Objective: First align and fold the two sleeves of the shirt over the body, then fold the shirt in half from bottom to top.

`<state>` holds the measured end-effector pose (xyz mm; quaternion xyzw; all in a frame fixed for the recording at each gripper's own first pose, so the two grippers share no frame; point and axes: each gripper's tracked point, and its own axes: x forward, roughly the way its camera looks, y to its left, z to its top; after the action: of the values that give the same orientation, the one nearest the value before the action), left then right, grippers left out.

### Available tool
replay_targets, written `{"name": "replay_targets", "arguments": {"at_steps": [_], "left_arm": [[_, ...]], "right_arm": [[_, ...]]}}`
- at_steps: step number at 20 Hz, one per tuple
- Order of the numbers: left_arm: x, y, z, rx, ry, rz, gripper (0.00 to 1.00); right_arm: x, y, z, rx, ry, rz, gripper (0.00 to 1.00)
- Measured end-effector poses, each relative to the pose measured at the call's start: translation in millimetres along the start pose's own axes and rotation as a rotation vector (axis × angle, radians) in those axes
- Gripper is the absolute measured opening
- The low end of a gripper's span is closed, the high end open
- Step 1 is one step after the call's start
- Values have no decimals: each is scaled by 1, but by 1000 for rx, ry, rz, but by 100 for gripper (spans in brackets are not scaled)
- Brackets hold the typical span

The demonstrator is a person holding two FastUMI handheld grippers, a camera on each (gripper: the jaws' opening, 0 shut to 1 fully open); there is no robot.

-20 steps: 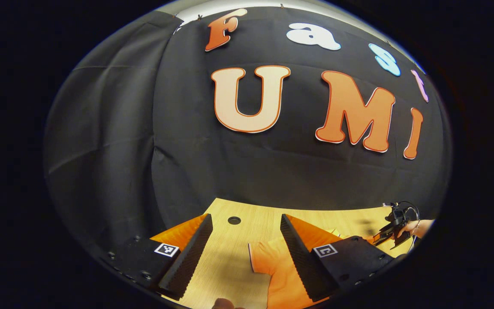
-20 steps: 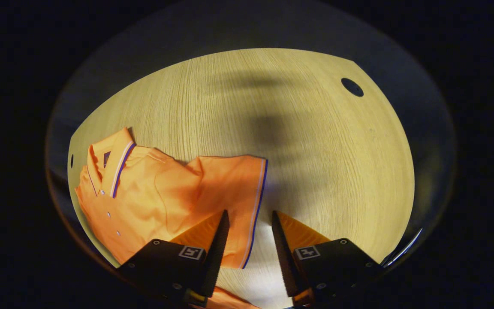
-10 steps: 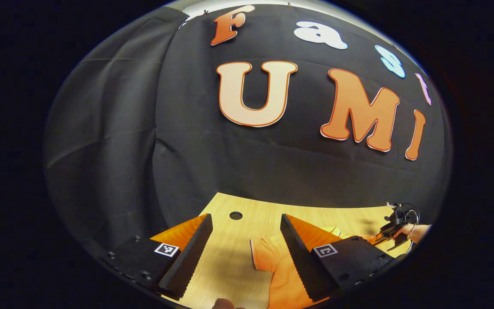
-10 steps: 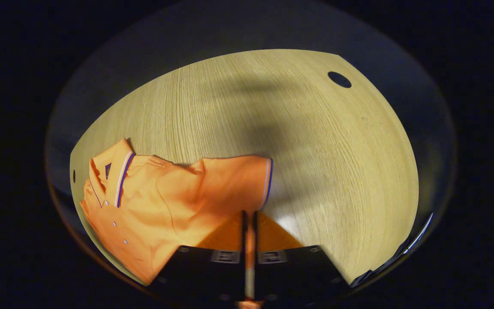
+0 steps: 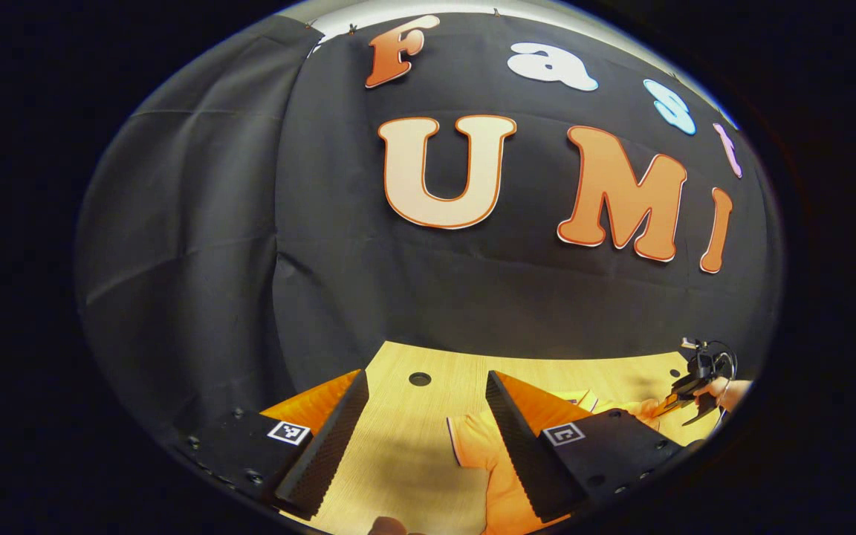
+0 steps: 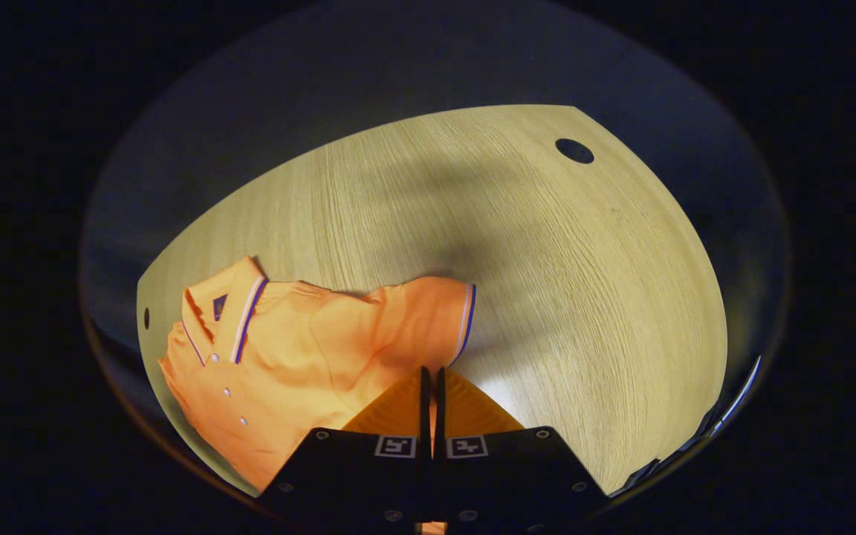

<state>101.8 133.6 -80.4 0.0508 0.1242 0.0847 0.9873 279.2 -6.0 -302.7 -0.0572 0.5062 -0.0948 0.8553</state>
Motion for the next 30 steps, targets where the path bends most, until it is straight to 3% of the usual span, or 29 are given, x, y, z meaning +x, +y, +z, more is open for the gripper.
{"name": "replay_targets", "arguments": {"at_steps": [5,10,16,21,23,24,25,27,29,30], "left_arm": [[-6,10,0,-20,-14,-31,98],[-17,38,5,-23,-42,-28,98],[-33,86,-1,-42,-38,6,97],[-43,122,-13,-42,-14,50,98],[-46,130,-15,-39,-8,63,98],[-46,133,-14,-37,-6,67,98],[-46,135,-16,-35,-5,67,98],[-45,136,-15,-35,-5,66,98],[-42,132,-15,-36,-2,58,98],[-41,128,-13,-34,-1,53,98]], "right_arm": [[-53,48,15,-63,-90,66,1],[-82,113,4,-138,-116,130,1],[-88,181,-28,-243,-85,170,1],[-75,218,-40,-370,-134,173,2],[-76,244,-55,-355,-95,249,2],[-78,259,-64,-337,-62,297,9],[-80,268,-70,-323,-48,331,8],[-85,279,-72,-318,-54,363,24],[-86,282,-73,-315,-69,366,58],[-89,282,-69,-309,-91,369,82]]}}
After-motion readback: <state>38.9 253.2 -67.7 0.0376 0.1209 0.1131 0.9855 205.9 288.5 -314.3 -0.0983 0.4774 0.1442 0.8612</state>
